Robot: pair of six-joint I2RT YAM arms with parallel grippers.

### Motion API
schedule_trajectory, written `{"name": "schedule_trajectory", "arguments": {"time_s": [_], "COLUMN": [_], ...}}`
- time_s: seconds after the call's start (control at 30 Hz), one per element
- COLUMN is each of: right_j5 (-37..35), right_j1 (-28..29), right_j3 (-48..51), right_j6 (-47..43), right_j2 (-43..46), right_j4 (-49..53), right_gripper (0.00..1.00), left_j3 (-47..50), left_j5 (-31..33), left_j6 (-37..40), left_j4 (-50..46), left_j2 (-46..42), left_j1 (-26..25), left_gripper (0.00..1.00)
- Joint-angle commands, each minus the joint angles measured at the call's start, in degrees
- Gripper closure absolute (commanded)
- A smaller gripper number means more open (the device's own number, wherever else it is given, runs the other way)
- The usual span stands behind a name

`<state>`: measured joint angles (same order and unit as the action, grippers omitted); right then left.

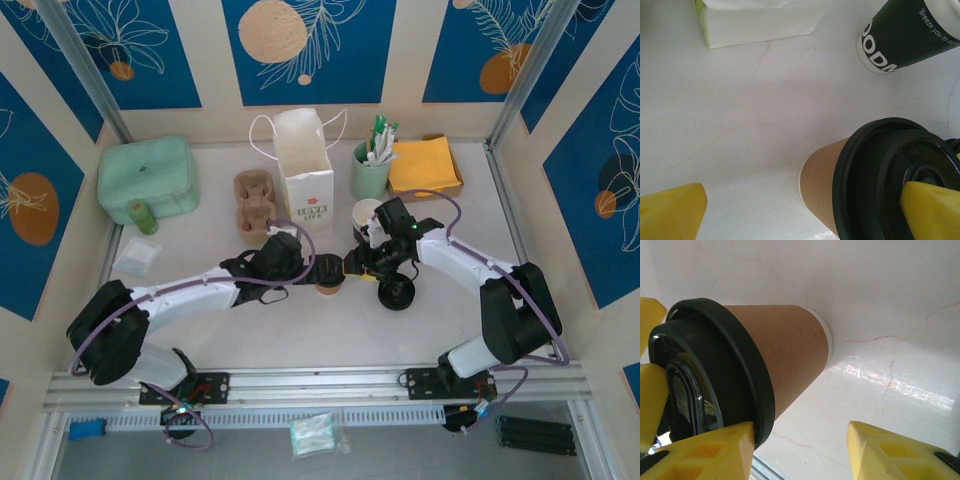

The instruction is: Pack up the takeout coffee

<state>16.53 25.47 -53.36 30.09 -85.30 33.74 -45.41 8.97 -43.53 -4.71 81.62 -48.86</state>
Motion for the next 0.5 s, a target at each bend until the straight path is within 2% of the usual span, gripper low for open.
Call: {"name": "schedule_trajectory", "arguments": {"time_s": [0.0, 0.2, 0.47], "right_j5": [-3.91, -4.43, -3.53], "right_j1": [0.17, 0.12, 0.1], "right_j3": [3.58, 3.23, -3.36], "right_j6": [1.46, 1.73, 0.34], "right_j2": [-2.76, -2.53, -1.2], "right_j4": [0.36, 1.38, 5.71], "right_gripper": [0.49, 0.5, 0.49], "left_j3": [3.66, 5.45, 0.05], "left_j5": [-1.19, -1.24, -2.77], "left_j6": [-1.39, -2.35, -1.22], "left_j4": [-1.15, -0.11, -1.91], "left_j2": [2.24, 1.65, 0.83], "left_j1": [0.18, -0.09, -0.03], "left_gripper": [0.01, 0.01, 0.01]}}
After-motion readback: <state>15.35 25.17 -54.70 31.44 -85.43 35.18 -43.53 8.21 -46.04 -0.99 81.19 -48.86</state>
